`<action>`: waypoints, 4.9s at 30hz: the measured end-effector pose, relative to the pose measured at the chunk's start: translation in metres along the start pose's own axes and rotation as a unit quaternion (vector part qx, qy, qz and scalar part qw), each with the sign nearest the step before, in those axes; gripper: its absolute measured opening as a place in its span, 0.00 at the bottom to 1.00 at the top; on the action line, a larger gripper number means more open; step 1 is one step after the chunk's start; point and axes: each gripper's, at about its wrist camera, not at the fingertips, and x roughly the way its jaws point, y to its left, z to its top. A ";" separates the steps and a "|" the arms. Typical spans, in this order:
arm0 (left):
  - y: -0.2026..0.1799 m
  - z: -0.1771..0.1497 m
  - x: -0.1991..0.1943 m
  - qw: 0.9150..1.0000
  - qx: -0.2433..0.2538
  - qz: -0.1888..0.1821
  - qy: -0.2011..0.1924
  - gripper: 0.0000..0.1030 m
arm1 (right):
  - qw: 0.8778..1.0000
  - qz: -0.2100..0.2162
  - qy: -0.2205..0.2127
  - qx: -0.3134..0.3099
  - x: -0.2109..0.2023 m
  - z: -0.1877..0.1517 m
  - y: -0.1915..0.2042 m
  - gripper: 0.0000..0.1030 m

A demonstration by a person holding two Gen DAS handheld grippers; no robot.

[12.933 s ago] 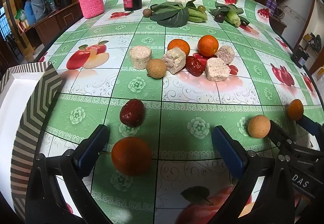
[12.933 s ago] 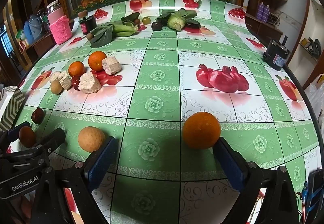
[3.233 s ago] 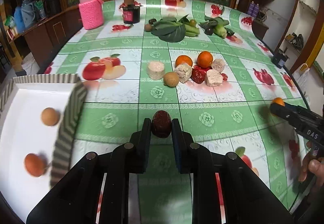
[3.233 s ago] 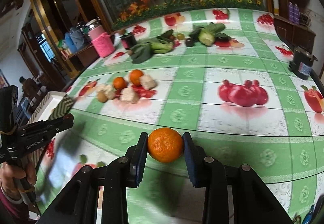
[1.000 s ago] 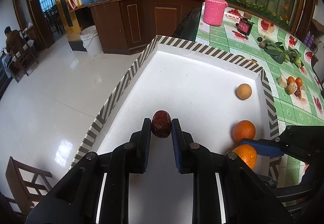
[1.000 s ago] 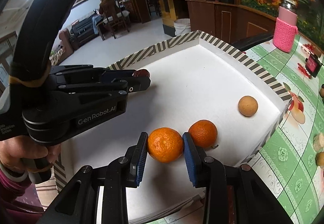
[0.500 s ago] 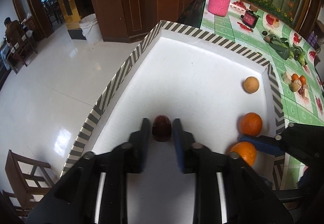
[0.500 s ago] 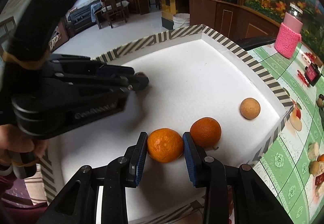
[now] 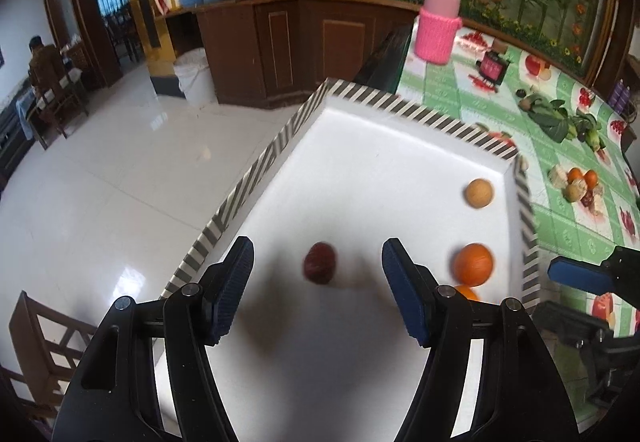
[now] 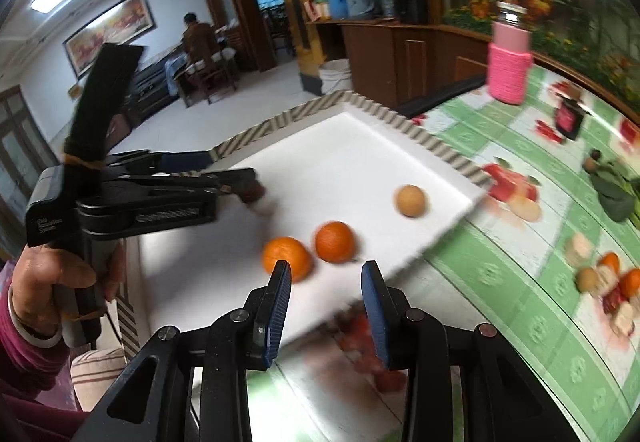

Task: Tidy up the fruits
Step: 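Move both open grippers back from the tray toward the table fruits, then grasp the beige cube with right gripper while left gripper grasps a tan round fruit, then lift the beige cube with right gripper while left gripper carries tan fruit toward tray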

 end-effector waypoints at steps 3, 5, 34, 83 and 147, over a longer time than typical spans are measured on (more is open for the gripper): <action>-0.014 0.001 -0.013 1.000 0.010 -0.001 -0.023 0.65 | 1.000 -0.009 -0.010 0.026 -0.013 -0.008 -0.016 0.34; -0.023 0.002 -0.018 0.999 0.018 -0.001 -0.033 0.65 | 0.999 -0.016 -0.015 0.041 -0.021 -0.015 -0.025 0.34; -0.162 0.007 -0.021 0.992 0.089 -0.064 -0.057 0.65 | 0.971 -0.128 -0.050 0.195 -0.122 -0.106 -0.150 0.34; -0.251 0.013 0.021 0.986 0.103 -0.129 0.002 0.65 | 0.969 -0.171 -0.027 0.177 -0.097 -0.091 -0.200 0.37; -0.231 0.000 0.010 0.976 0.118 -0.185 0.000 0.23 | 0.968 -0.181 -0.027 0.173 -0.106 -0.109 -0.202 0.38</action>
